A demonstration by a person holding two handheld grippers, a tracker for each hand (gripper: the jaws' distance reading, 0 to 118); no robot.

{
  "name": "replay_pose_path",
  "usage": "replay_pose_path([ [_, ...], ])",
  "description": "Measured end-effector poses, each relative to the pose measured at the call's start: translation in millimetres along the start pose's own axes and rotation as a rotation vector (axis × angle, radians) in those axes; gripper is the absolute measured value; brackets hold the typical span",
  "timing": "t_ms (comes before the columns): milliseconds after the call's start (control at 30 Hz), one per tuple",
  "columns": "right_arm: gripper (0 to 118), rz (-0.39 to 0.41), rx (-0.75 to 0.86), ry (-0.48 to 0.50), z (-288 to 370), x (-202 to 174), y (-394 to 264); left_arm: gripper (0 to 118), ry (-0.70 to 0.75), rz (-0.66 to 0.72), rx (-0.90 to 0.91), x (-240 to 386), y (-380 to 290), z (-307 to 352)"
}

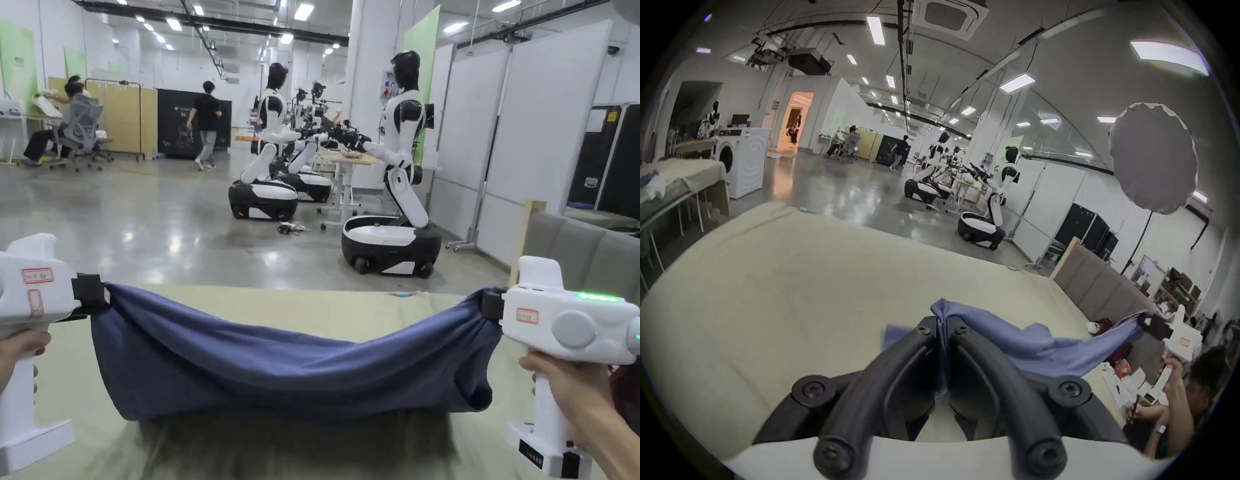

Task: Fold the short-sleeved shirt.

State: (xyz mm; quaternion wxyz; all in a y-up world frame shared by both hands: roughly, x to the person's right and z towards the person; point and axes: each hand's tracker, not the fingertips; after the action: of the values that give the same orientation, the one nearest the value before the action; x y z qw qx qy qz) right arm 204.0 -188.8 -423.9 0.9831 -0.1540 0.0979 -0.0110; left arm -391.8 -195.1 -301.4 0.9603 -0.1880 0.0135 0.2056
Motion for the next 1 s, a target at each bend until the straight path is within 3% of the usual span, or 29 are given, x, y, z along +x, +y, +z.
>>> replay_pose_path([
  [100,6,-0.006,-0.077,0.004,34,4,-40,3,-0.026,0.014,-0.024,-5,-44,37],
  [400,6,0.089,-0.31,0.065,117,6,-154,3,0.033,-0.07,-0.219,-31,-172,116],
  [500,5,0.161,-0.397,0.056,125,3,-186,3,0.075,-0.122,-0.309,-43,-204,117],
  [633,6,0.253,-0.512,-0.005,111,0,-222,3,0.092,-0.084,-0.38,-62,-228,104],
  [1000,6,0.103,-0.63,-0.015,82,38,-248,3,0.109,-0.046,-0.43,-84,-247,93],
])
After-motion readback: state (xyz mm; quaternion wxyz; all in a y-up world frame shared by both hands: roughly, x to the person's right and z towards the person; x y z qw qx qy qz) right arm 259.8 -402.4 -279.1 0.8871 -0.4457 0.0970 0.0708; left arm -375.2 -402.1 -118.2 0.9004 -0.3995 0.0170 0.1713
